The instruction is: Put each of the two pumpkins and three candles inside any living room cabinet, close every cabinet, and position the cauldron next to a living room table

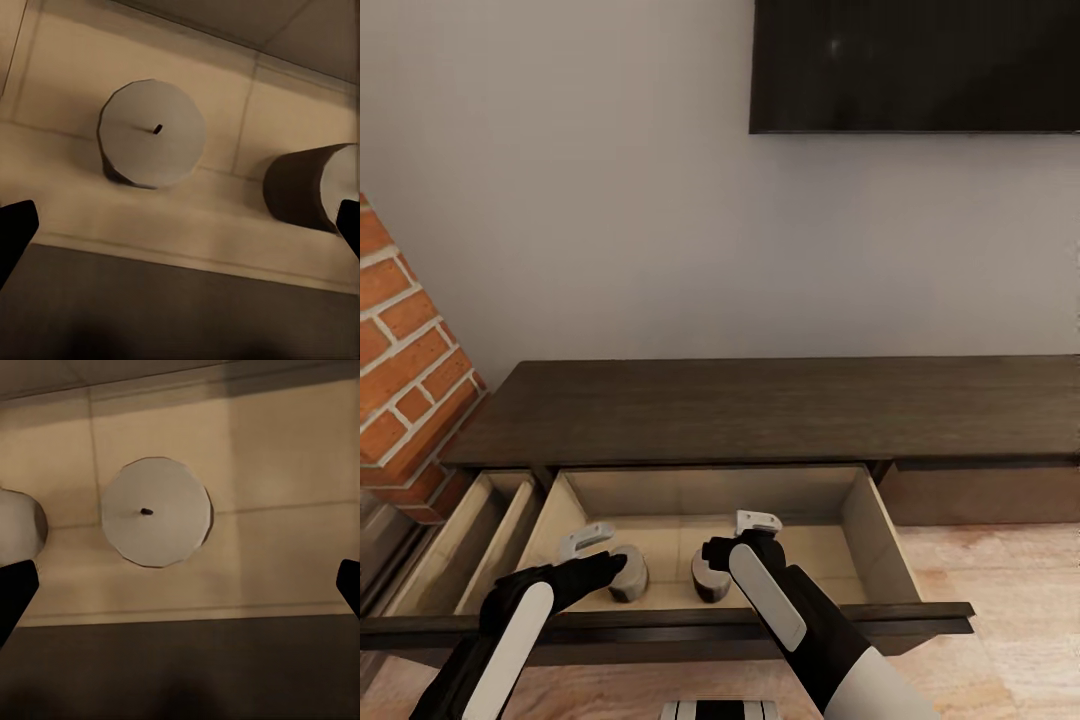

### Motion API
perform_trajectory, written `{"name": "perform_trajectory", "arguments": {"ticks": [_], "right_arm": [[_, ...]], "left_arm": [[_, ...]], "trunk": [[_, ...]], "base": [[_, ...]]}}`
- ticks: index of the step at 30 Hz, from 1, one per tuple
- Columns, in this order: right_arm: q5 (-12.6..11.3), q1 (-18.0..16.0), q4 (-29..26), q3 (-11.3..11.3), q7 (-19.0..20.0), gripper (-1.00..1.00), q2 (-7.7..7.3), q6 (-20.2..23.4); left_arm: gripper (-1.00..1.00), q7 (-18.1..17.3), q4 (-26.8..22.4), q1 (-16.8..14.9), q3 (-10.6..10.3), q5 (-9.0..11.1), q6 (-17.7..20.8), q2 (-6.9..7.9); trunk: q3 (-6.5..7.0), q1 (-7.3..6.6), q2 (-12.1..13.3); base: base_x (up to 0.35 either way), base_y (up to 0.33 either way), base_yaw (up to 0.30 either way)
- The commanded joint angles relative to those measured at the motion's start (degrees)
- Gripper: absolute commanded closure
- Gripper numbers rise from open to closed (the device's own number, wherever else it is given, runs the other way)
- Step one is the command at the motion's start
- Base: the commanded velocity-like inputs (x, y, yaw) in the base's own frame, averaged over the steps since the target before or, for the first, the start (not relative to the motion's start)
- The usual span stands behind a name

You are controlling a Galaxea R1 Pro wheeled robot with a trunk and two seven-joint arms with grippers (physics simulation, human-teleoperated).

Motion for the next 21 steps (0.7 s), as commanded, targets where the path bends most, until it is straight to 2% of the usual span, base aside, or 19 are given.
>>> {"name": "perform_trajectory", "arguments": {"ticks": [1,16,21], "right_arm": [[-0.4,0.0,-0.1,0.1,-0.4,-1.0,0.0,0.1],[-0.4,0.0,0.0,0.1,0.6,-1.0,0.0,-0.3],[-0.4,0.0,0.0,0.1,0.7,-1.0,0.0,-0.3]], "left_arm": [[-1.0,0.6,-0.1,0.0,-0.1,0.6,0.2,0.05],[-1.0,0.6,-0.1,-0.1,0.0,0.6,0.5,0.06],[-1.0,0.5,-0.1,-0.1,0.0,0.6,0.5,0.06]], "trunk": [[0.18,-0.04,0.0],[2.92,-3.15,5.6],[3.81,-4.24,7.6]], "base": [[-0.079,0.0,0.0],[-0.009,0.0,0.0],[-0.164,0.0,0.0]]}}
